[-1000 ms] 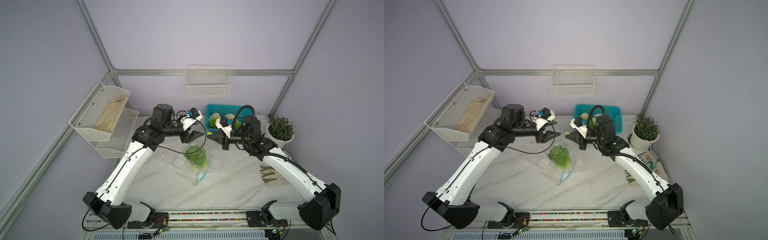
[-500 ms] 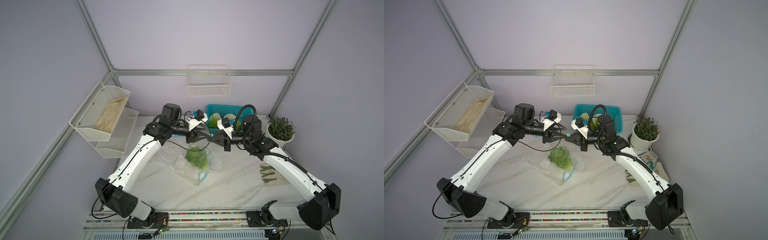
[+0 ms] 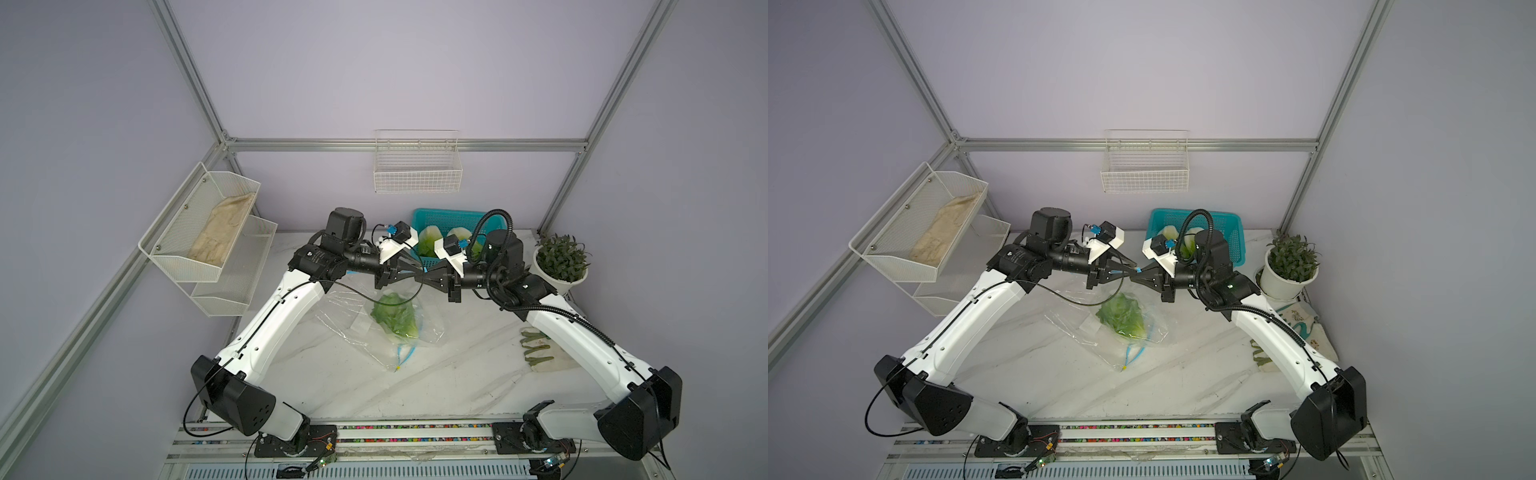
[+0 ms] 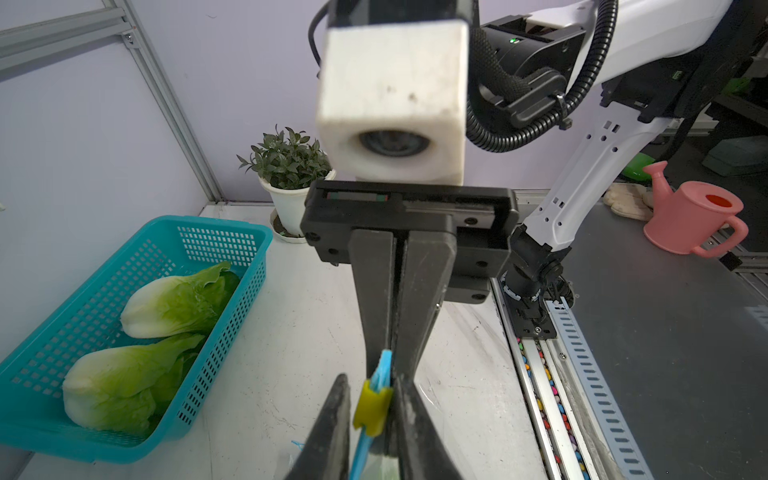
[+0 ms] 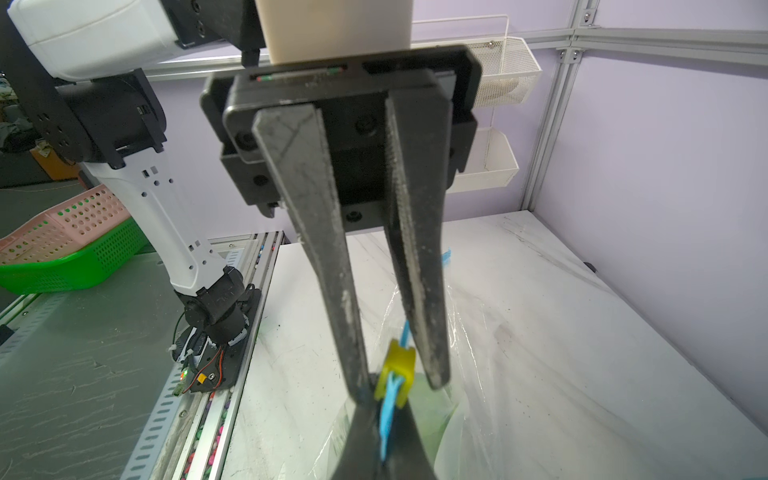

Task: Open the zip-top bag and take out the chinese cabbages
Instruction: Unzip the zipper on the zipper food storage bag.

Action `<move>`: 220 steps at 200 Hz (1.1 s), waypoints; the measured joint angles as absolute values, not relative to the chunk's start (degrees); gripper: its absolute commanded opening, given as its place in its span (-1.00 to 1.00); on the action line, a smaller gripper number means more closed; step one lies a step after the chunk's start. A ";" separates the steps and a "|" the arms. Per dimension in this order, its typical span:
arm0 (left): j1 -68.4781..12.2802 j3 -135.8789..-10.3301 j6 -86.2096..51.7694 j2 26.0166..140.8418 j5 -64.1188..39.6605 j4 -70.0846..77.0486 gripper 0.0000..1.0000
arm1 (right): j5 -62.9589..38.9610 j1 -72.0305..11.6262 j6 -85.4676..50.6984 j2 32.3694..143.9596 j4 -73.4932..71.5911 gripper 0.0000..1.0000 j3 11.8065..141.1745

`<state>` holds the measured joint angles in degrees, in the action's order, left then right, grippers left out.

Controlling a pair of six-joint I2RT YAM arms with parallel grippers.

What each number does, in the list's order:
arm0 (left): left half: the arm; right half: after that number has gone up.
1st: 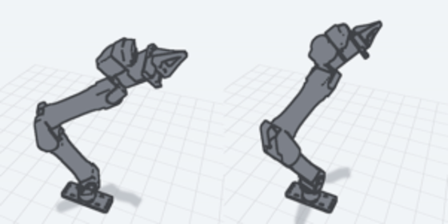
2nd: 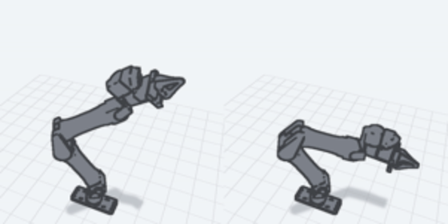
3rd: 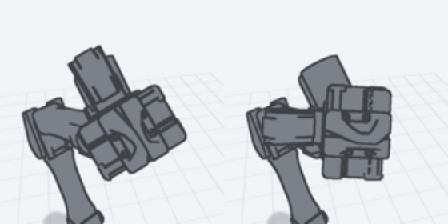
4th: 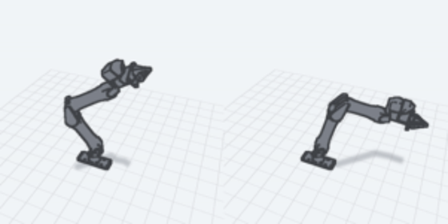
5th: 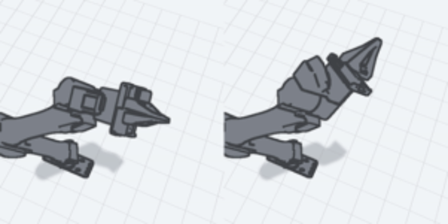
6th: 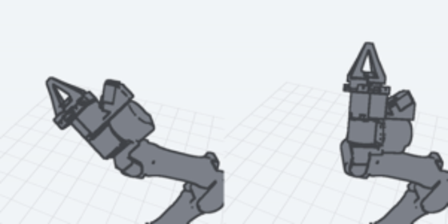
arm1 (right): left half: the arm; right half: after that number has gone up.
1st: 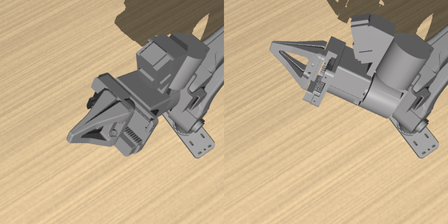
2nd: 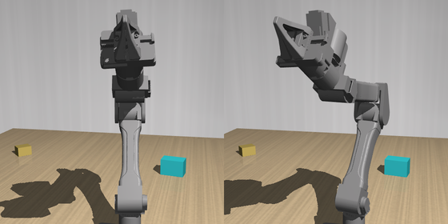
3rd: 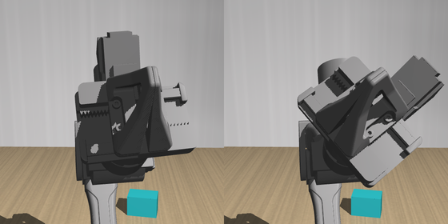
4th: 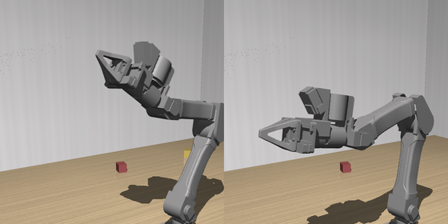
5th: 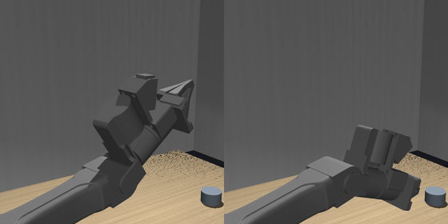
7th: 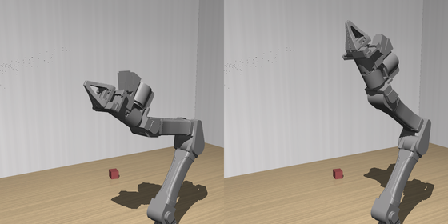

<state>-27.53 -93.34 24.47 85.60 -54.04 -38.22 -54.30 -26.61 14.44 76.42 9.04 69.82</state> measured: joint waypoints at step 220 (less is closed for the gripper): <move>-20.97 -82.41 22.96 75.42 -46.96 -37.23 -0.83 | -47.03 -21.85 7.49 72.99 -3.68 -1.00 63.05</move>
<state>-20.97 -82.41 22.96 75.42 -46.96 -37.23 -47.03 -21.85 7.49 72.99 -3.68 63.05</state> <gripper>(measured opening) 0.087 0.043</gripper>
